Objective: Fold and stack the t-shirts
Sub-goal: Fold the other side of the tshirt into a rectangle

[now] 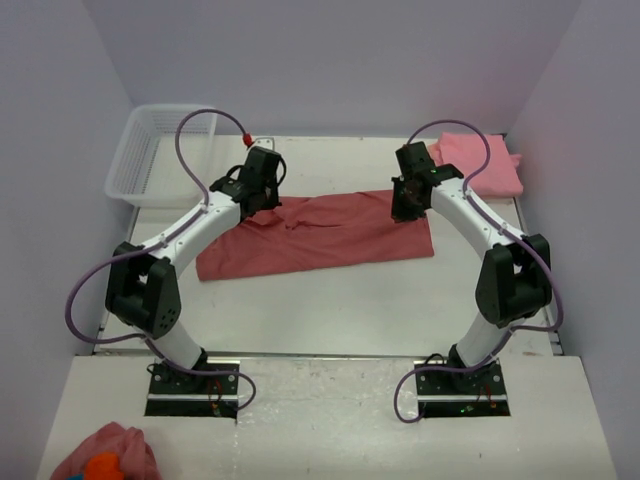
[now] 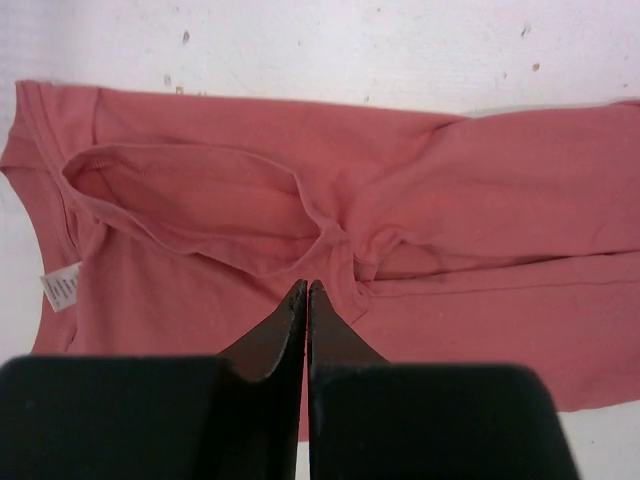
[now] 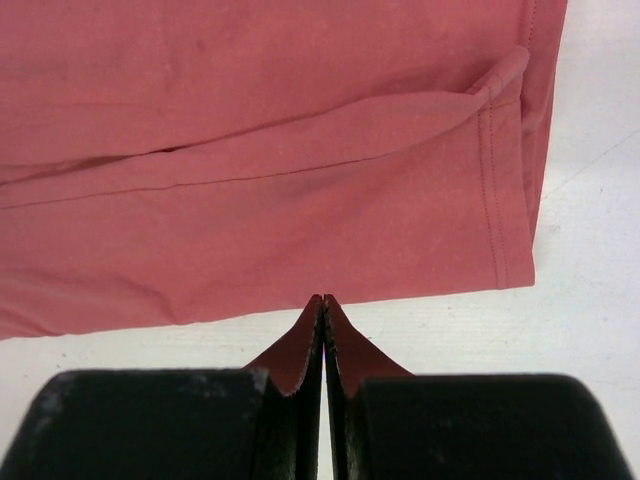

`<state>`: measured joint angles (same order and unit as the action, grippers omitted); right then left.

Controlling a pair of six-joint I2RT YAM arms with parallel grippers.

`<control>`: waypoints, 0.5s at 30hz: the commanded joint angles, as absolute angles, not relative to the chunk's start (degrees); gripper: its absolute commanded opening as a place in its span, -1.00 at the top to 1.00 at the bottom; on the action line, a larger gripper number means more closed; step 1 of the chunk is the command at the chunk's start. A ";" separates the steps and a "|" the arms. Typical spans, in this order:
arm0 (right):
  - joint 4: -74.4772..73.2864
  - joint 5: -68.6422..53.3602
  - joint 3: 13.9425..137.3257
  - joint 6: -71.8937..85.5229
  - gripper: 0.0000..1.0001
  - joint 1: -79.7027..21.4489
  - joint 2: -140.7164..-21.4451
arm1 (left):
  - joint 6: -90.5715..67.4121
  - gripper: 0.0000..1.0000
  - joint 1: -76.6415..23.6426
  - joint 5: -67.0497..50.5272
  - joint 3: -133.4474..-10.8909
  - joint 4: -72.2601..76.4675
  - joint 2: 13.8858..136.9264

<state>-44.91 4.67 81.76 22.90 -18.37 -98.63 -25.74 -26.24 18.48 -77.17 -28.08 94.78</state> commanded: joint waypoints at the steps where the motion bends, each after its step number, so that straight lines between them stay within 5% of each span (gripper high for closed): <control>1: -43.42 3.52 82.79 22.76 1.00 -18.54 -95.45 | -28.12 1.00 -26.02 16.53 -75.59 -32.34 95.27; 15: -44.47 5.36 83.76 21.71 1.00 -18.63 -95.36 | -29.44 1.00 -26.02 14.41 -88.50 -41.30 110.56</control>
